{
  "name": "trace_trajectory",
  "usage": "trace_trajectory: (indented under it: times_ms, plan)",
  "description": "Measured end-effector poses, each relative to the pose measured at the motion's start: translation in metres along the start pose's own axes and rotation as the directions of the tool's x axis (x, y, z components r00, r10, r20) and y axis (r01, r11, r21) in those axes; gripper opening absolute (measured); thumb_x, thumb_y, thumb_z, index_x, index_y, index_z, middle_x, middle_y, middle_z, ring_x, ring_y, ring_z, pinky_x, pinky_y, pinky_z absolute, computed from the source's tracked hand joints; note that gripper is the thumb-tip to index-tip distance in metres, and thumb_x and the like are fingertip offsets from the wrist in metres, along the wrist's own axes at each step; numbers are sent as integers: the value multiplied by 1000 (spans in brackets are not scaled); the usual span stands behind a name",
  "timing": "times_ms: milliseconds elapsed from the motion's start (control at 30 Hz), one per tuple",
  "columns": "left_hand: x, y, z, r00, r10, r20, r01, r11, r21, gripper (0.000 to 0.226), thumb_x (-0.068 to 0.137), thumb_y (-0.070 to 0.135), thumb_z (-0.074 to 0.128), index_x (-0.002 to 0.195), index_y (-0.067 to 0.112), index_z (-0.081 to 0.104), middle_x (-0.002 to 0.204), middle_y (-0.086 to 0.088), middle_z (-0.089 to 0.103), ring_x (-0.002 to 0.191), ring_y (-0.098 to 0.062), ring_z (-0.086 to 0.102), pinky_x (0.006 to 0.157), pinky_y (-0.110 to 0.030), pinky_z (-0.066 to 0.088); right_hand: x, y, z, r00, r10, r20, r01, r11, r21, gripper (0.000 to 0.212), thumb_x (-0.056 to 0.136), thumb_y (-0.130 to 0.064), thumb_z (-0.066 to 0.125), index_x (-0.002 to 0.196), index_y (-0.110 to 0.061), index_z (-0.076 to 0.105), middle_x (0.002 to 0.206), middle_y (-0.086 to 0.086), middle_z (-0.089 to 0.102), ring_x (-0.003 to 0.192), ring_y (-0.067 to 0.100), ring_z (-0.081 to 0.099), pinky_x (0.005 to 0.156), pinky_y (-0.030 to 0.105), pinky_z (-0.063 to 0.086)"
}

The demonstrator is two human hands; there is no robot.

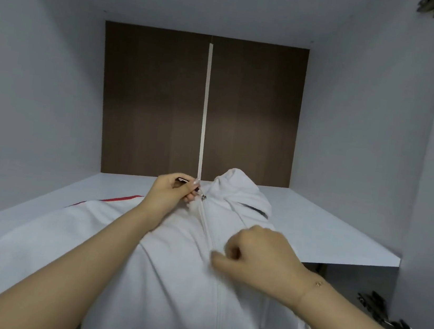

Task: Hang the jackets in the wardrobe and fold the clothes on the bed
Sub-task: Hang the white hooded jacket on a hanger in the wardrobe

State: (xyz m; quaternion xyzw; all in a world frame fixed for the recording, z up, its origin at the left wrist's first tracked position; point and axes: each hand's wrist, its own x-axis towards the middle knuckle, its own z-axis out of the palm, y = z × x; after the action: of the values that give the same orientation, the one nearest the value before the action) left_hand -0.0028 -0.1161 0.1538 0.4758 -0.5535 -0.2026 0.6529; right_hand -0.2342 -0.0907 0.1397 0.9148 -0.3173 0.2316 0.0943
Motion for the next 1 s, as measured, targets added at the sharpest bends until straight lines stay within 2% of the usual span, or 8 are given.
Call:
trace_trajectory:
  times_ms: [100, 267, 600, 667, 733, 833, 933, 1000]
  plan:
    - [-3, 1, -5, 1000, 27, 14, -26, 998, -49, 12, 91, 12, 66, 84, 4, 71, 67, 0, 70, 59, -7, 59, 61, -16, 51, 39, -3, -8, 978, 102, -183, -102, 995, 9, 55, 80, -72, 46, 61, -20, 44, 63, -6, 52, 64, 15, 48, 49, 24, 26]
    - [-7, 0, -6, 997, 79, -6, -79, 997, -1, 9, 90, 10, 67, 83, 7, 72, 67, 1, 70, 59, -6, 61, 63, -16, 51, 84, -11, 9, 994, 78, 72, -82, 995, 61, 43, 95, -44, 43, 62, -17, 38, 65, -1, 42, 68, 23, 48, 50, 29, 25]
    - [-28, 11, 10, 981, 101, 165, -134, 970, 205, 12, 91, 19, 68, 81, 12, 70, 74, -1, 70, 70, -10, 63, 76, -26, 49, 27, -1, 13, 995, -4, -100, 14, 995, 103, 45, 95, -39, 46, 57, -17, 36, 56, -2, 46, 57, 20, 45, 49, 29, 27]
    - [-31, 3, -1, 990, 68, 127, -128, 818, 561, 16, 91, 40, 65, 89, 25, 65, 93, 9, 66, 92, -10, 57, 90, -34, 41, 24, 5, 8, 985, 12, -174, 11, 991, 131, 41, 95, -42, 44, 62, -17, 44, 65, -2, 53, 62, 17, 48, 55, 33, 36]
    - [-36, -3, -13, 999, -38, 26, -2, 531, 847, 38, 87, 63, 54, 111, 34, 54, 120, 13, 52, 118, -13, 45, 104, -39, 29, 31, 19, -1, 965, 5, -262, 31, 991, 131, 19, 92, -39, 47, 85, -24, 56, 91, -10, 54, 75, 11, 48, 60, 31, 39]
    - [-37, -6, -18, 979, -191, -75, 149, 415, 898, 77, 79, 83, 36, 136, 31, 42, 139, 4, 45, 133, -22, 37, 112, -47, 23, 55, 47, -10, 998, -13, -54, 12, 1000, -23, 43, 86, -31, 56, 128, -30, 49, 126, -12, 44, 103, 15, 48, 68, 29, 41]
    - [-32, -8, -19, 970, -232, -68, 143, 327, 934, 76, 87, 78, 23, 136, 26, 49, 136, -3, 51, 131, -26, 40, 107, -45, 27, 77, 60, -11, 991, 81, 107, -73, 994, -79, 12, 90, -39, 56, 96, -34, 63, 97, -10, 60, 95, 19, 56, 65, 29, 42]
    - [-30, -10, -23, 980, -190, -67, 123, 297, 947, 58, 99, 59, 23, 134, 23, 51, 135, -6, 52, 129, -27, 41, 106, -42, 28, 93, 69, -9, 992, 105, 71, -101, 994, -49, 24, 86, -39, 60, 68, -22, 59, 66, -6, 54, 72, 19, 53, 52, 27, 32]
